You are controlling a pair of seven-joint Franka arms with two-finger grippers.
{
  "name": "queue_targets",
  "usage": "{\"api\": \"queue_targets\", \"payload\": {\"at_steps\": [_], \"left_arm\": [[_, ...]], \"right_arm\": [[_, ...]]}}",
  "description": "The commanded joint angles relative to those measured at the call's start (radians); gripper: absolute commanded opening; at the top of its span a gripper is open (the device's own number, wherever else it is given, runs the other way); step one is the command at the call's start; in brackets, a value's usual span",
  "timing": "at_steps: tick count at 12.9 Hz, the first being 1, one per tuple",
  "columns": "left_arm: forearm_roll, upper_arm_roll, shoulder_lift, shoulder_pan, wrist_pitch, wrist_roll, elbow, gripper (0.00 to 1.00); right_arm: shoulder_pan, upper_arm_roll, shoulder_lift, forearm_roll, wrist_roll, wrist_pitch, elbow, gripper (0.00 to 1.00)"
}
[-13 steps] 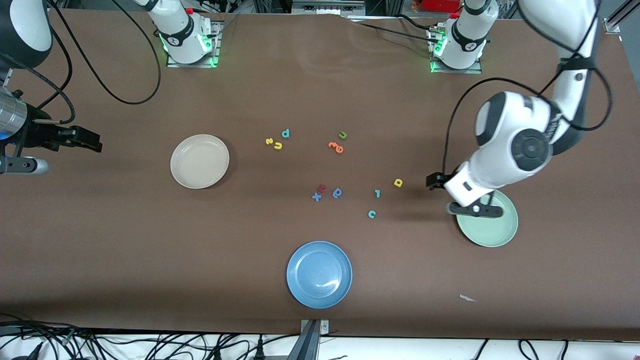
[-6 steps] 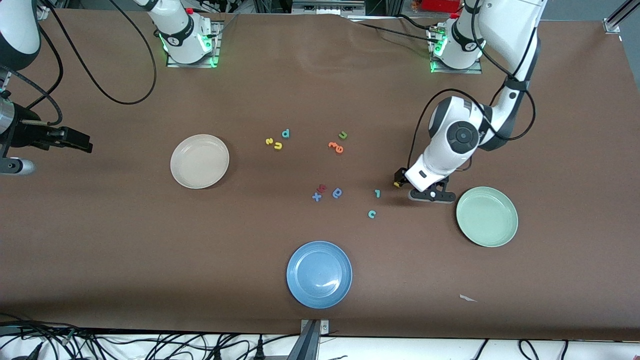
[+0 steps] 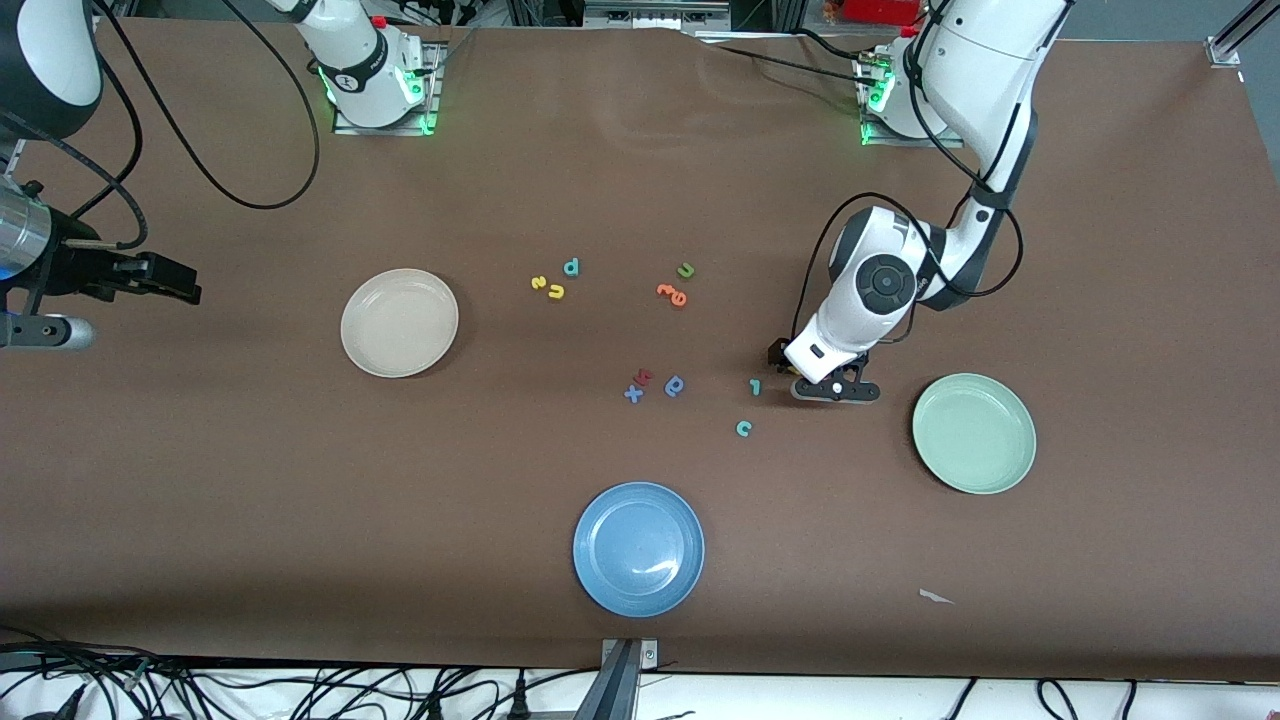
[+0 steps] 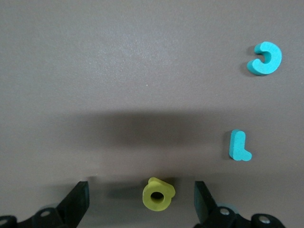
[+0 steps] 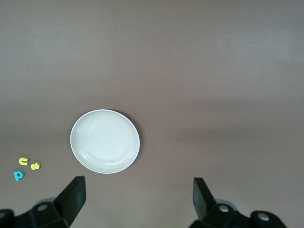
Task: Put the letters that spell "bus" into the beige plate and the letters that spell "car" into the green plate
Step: 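Grasp the yellow letter with the left gripper while the right gripper advances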
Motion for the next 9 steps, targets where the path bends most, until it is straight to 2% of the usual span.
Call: {"api": "queue_targets", "payload": {"at_steps": [1,2,6,8,9], "left_arm": [[-0.013,0.003,-0.002,-0.014,-0.015,-0.029,0.011,0.77],[-0.013,0.003,-0.001,-0.016,-0.015,-0.038,0.014,0.70],[-0.010,0.004,0.004,-0.041,-0.013,-0.090,0.019,0.59],[-0.009,0.004,0.005,-0.042,-0.013,-0.093,0.019,0.54],[-0.009,0.004,0.008,-0.042,-0.015,-0.093,0.028,0.53]], "right_arm": [[0.019,-0.001,0.003,0.018,0.005,-0.004,0.011,1.00],[0.019,-0.001,0.012,0.020,0.005,-0.004,0.011,1.00],[0.083,-0.001,0.061,0.020,0.028,0.013,0.004,1.00],[0.100,0.011,0.066,0.021,0.112,0.073,-0.060,1.00],[0.099,0.046,0.053,0.021,0.153,0.144,-0.127,1.00]]}}
